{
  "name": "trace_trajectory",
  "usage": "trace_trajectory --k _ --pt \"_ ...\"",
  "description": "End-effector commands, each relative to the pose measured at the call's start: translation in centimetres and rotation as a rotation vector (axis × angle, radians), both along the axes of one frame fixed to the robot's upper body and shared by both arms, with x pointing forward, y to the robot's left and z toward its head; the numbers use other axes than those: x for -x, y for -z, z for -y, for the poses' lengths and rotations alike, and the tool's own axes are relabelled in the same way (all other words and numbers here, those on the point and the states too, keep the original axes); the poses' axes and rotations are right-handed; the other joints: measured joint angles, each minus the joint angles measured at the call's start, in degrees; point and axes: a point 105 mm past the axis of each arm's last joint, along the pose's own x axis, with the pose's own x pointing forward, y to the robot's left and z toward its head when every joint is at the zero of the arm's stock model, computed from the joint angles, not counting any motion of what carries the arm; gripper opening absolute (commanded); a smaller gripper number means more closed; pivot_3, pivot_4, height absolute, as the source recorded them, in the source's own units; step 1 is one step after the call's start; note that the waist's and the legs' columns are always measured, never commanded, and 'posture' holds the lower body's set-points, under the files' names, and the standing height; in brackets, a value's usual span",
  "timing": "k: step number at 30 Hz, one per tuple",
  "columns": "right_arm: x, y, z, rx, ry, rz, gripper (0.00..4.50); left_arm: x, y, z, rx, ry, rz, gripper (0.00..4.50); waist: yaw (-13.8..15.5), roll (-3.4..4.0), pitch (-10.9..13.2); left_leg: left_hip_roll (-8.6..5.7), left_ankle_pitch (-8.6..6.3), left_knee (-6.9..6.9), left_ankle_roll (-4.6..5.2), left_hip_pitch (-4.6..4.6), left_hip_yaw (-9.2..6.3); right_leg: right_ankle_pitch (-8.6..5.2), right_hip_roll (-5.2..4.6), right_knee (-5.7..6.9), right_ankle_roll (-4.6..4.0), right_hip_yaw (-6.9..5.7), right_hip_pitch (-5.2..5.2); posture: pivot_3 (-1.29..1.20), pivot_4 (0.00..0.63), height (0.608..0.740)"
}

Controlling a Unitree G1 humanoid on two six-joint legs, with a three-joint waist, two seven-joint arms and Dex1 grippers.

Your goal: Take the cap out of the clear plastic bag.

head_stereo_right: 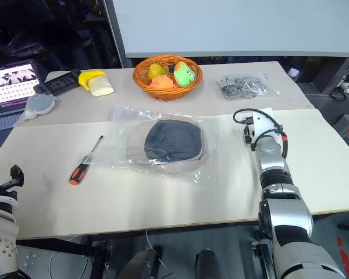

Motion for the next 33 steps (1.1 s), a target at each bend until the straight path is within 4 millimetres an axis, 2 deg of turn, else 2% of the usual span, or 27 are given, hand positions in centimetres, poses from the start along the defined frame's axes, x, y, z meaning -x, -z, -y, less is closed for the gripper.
trace_trajectory --k 1,3,4,6,7,9,11,15,17,20,23,27,30,33 --pt "-0.5 -3.8 -0.3 -0.040 -0.042 0.133 4.50 -0.7 -1.6 0.9 -0.026 0.082 0.053 4.48 0.00 0.00 0.00 0.00 0.00 0.00 0.00 0.00 0.00 0.00 0.00 0.00 0.00 0.00 0.00 0.00 0.150 0.740" --pt "-1.1 -7.4 -3.1 -0.107 -0.238 0.214 4.50 -1.9 -2.8 3.8 -0.053 0.294 0.070 4.48 0.03 0.00 0.01 0.00 0.00 0.01 0.00 -0.01 0.00 0.00 0.00 0.00 0.00 0.00 0.00 0.00 0.150 0.740" --pt "-1.0 -9.3 -5.6 -0.141 -0.410 0.238 4.50 -2.0 -3.3 5.3 -0.083 0.401 0.060 4.48 -0.12 0.01 0.04 0.00 0.00 0.02 0.00 -0.02 0.00 0.00 0.00 0.01 0.00 0.00 0.00 0.00 0.150 0.740" --pt "0.4 -11.6 -9.9 -0.199 -0.714 0.251 4.50 -1.8 -3.4 7.0 -0.125 0.521 0.018 4.48 -0.92 0.05 0.08 0.01 0.00 0.02 0.00 -0.06 0.01 0.01 0.01 0.01 0.01 0.03 -0.05 0.00 0.150 0.740" --pt "1.4 -12.2 -11.4 -0.218 -0.835 0.244 4.50 -1.6 -3.4 7.4 -0.143 0.551 0.000 4.48 -1.31 0.06 0.08 0.01 0.00 0.01 0.00 -0.06 0.01 0.01 0.01 0.01 0.02 0.03 -0.05 0.00 0.150 0.740" --pt "4.6 -13.1 -14.6 -0.290 -1.115 0.203 4.50 -1.2 -3.4 8.2 -0.184 0.600 -0.033 4.48 -1.41 0.07 0.08 0.11 -0.06 -0.06 0.04 0.00 0.01 0.00 0.08 -0.01 0.01 0.03 -0.06 0.00 0.150 0.740" --pt "7.8 -13.2 -16.9 -0.352 -1.338 0.139 4.50 -0.9 -3.8 9.2 -0.190 0.642 -0.033 4.48 -1.19 0.06 0.07 0.40 -0.14 -0.06 0.00 -0.01 0.00 -0.01 0.20 -0.07 -0.02 0.02 -0.06 0.00 0.150 0.740" --pt "14.3 -10.5 -20.1 -0.276 -1.716 -0.080 4.50 -0.5 -3.0 10.6 -0.172 0.720 -0.099 4.48 0.11 0.06 0.08 0.57 -0.20 0.03 0.00 -0.03 0.00 0.03 0.35 -0.14 -0.09 0.02 -0.04 0.00 0.150 0.740" --pt "15.8 -9.0 -20.9 -0.211 -1.785 -0.161 4.50 -0.5 -2.1 10.5 -0.151 0.730 -0.171 4.48 0.36 0.06 0.08 0.70 -0.20 0.05 -0.01 -0.01 0.02 0.05 0.47 -0.17 -0.13 0.02 -0.05 0.00 0.150 0.740" --pt "16.1 -8.5 -21.5 -0.202 -1.787 -0.191 4.50 -0.8 -1.8 10.2 -0.114 0.740 -0.227 4.48 0.54 0.07 0.08 0.87 -0.20 0.06 -0.02 0.00 0.04 0.06 0.64 -0.20 -0.15 0.02 -0.08 0.00 0.150 0.740" --pt "16.2 -8.3 -21.7 -0.188 -1.774 -0.188 4.50 -1.3 -0.6 9.9 -0.073 0.762 -0.313 4.48 0.68 0.06 0.08 0.92 -0.20 0.06 -0.02 0.01 0.04 0.06 0.71 -0.20 -0.16 0.02 -0.10 0.00 0.150 0.740" --pt "16.4 -8.2 -21.8 -0.192 -1.756 -0.178 4.50 -2.3 2.4 9.2 -0.047 0.756 -0.408 4.48 0.68 0.07 0.08 0.89 -0.21 0.02 -0.04 0.01 0.04 0.12 0.70 -0.25 -0.26 0.03 -0.10 0.00 0.150 0.740" --pt "16.5 -8.2 -21.6 -0.188 -1.741 -0.177 4.50 -2.7 5.8 8.9 -0.023 0.735 -0.513 4.48 0.74 0.05 0.08 0.90 -0.28 -0.01 -0.15 -0.04 0.05 0.15 0.71 -0.35 -0.29 0.03 -0.13 0.00 0.150 0.740" --pt "16.6 -8.2 -21.4 -0.191 -1.731 -0.173 4.50 -3.1 7.0 9.2 -0.010 0.742 -0.530 4.48 1.24 0.22 0.00 0.90 -0.29 -0.02 -0.17 0.01 0.05 0.16 0.69 -0.31 -0.31 0.03 -0.12 0.00 0.150 0.740"
